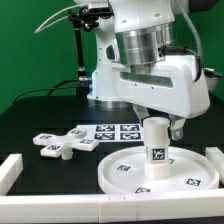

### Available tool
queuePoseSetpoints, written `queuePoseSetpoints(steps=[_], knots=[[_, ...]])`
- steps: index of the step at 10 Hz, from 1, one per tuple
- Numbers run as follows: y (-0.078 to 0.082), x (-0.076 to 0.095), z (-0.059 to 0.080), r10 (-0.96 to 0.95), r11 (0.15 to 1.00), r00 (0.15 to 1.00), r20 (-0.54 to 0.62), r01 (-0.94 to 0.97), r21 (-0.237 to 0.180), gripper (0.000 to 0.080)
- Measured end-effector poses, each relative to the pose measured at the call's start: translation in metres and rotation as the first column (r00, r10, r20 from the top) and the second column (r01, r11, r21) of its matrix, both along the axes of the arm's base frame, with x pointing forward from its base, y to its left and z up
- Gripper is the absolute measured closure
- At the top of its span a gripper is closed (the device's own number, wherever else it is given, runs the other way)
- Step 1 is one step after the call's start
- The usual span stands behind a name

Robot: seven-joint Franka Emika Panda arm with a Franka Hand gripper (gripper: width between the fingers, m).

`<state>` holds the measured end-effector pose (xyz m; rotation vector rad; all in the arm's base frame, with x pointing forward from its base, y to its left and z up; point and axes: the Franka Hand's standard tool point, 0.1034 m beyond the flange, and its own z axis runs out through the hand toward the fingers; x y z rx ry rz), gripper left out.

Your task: Assemble round table

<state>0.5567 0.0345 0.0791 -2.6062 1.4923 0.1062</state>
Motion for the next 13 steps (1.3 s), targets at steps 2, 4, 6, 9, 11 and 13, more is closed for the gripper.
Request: queuePoseSetpoints(steps=[2,4,6,9,11,13], knots=[[0.0000,0.0000,0.0000,0.155,0.988,0.988,0.024,-0.155,-0.003,0.0151],[0.0000,-0.0002,0.0005,0.349,0.937,0.936,0.043,-0.348,-0.014,0.0151],[-0.0013,0.0048,0.0049,0.577,0.816,0.814,0.062,-0.576,-0.041,0.0151],[-0.0022,0.0050,0.0064,0.772,0.634,0.630,0.084,-0.772,-0.048,0.0151],[-0.0027,0.0050,0.0063,0.848,0.528,0.522,0.096,-0.847,-0.061,0.0151],[-0.0047,0.0079,0.0059,0.950,0.307,0.297,0.093,-0.944,-0.120,0.0151]])
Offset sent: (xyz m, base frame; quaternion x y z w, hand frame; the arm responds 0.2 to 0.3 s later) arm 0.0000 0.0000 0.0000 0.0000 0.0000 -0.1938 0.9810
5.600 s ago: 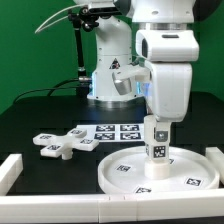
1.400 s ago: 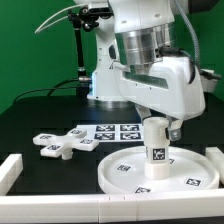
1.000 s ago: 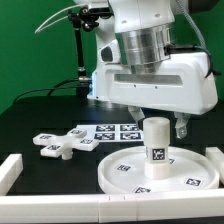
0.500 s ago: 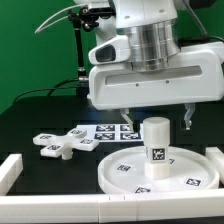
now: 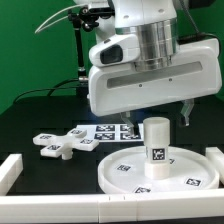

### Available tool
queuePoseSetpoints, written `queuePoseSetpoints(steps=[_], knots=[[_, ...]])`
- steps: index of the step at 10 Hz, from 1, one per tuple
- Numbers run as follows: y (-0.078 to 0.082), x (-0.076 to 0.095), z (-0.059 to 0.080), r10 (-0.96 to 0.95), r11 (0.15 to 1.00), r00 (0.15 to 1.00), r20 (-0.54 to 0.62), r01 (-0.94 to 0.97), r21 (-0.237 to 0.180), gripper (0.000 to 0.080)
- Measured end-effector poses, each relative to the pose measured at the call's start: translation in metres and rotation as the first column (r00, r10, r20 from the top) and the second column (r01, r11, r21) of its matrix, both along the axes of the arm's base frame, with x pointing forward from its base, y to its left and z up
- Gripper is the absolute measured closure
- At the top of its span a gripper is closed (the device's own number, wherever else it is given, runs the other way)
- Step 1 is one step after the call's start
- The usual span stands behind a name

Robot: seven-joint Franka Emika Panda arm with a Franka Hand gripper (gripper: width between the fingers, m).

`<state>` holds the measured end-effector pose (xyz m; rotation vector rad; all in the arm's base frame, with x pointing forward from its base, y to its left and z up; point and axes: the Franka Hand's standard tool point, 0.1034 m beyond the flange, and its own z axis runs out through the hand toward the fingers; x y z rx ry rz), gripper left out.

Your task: Assemble round table

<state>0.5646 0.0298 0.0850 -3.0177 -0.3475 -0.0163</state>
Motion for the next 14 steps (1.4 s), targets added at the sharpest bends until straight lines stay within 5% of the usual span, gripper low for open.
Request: queuePoseSetpoints(steps=[7,14], knots=[[0.0037,-0.0023,-0.0009,0.469,0.883,0.883,0.027,-0.468,-0.041,0.0151],[0.0006,-0.0020,-0.0044,0.842,0.538,0.538,0.017,-0.838,-0.090,0.0151]])
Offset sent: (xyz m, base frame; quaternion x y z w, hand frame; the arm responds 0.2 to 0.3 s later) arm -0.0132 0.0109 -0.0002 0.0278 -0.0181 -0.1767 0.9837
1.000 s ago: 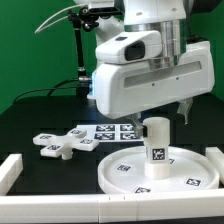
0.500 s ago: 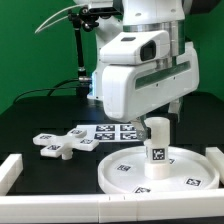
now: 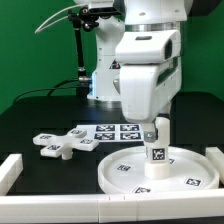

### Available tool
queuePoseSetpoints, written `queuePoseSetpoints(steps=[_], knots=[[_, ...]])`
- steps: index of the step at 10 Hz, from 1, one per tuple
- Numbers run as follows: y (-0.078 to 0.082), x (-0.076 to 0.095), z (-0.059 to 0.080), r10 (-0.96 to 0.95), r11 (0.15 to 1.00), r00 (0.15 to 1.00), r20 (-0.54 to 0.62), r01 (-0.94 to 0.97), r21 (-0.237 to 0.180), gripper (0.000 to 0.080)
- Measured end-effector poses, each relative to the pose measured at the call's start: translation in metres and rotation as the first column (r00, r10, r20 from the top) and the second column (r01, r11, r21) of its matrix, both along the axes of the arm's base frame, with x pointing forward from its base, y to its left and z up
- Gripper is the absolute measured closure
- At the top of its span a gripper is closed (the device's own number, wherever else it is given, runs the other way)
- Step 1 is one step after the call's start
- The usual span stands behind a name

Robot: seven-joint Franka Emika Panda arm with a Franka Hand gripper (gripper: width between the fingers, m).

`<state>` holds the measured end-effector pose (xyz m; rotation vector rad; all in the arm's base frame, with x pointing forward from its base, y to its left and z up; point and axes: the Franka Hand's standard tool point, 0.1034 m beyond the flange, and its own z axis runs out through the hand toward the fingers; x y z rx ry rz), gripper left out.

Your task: Assemble round table

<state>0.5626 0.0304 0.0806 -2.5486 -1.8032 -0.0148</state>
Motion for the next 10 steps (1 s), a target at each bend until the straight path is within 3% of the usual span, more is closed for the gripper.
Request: queuePoseSetpoints(steps=[4,6,7,8,10], knots=[[-0.0021,0.0003,-0.0001,0.290,0.956,0.957,-0.002,-0.290,-0.036,0.0151],[-0.0021,0.0005,0.0000,0.292,0.956,0.956,-0.001,-0.292,-0.037,0.0151],[-0.0024,0.0004,-0.0001,0.291,0.956,0.957,-0.002,-0.291,-0.037,0.0241],[-0.0030,-0.0039,-0.0020,0.291,0.956,0.957,-0.021,-0.291,-0.033,0.0395],[-0.0030,-0.0042,-0.0021,0.255,0.966,0.967,-0.021,-0.255,-0.033,0.0393]])
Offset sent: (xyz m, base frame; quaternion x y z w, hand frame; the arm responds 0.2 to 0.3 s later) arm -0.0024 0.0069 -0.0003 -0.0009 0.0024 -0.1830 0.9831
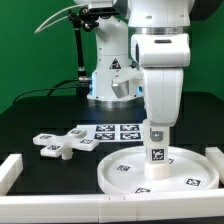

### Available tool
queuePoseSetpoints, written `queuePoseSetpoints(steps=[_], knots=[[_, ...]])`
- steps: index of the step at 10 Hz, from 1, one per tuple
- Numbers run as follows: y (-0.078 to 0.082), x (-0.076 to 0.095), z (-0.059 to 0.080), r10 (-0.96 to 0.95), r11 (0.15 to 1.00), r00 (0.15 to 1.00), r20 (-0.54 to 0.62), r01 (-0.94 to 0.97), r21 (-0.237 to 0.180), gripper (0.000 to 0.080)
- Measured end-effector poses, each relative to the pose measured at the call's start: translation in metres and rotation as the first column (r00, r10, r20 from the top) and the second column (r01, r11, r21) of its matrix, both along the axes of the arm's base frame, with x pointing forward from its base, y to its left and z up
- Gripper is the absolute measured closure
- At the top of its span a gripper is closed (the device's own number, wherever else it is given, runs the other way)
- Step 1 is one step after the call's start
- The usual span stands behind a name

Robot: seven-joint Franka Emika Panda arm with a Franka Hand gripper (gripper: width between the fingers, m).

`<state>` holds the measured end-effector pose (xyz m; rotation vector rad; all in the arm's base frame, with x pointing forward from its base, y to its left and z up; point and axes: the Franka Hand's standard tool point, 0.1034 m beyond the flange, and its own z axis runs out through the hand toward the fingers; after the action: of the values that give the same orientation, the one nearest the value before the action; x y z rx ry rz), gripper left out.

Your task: Assemble round table

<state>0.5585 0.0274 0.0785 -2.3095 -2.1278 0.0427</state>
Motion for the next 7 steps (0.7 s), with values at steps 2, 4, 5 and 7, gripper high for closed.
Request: queuePoseSetpoints(steps=[2,4,5,7], knots=[[0.0000,-0.0001,0.0000,-0.004,1.000,1.000,0.000,0.004,0.000,0.0393],[0.0002,-0.0008,-0.0002,-0.228,0.974,0.974,-0.001,0.228,0.000,0.0393],[0.0002,-0.0011,-0.0003,-0.310,0.951,0.951,0.000,0.310,-0.003,0.0393],[0.0005,-0.0015,-0.0007,-0.439,0.899,0.899,0.002,0.439,-0.006,0.0392]])
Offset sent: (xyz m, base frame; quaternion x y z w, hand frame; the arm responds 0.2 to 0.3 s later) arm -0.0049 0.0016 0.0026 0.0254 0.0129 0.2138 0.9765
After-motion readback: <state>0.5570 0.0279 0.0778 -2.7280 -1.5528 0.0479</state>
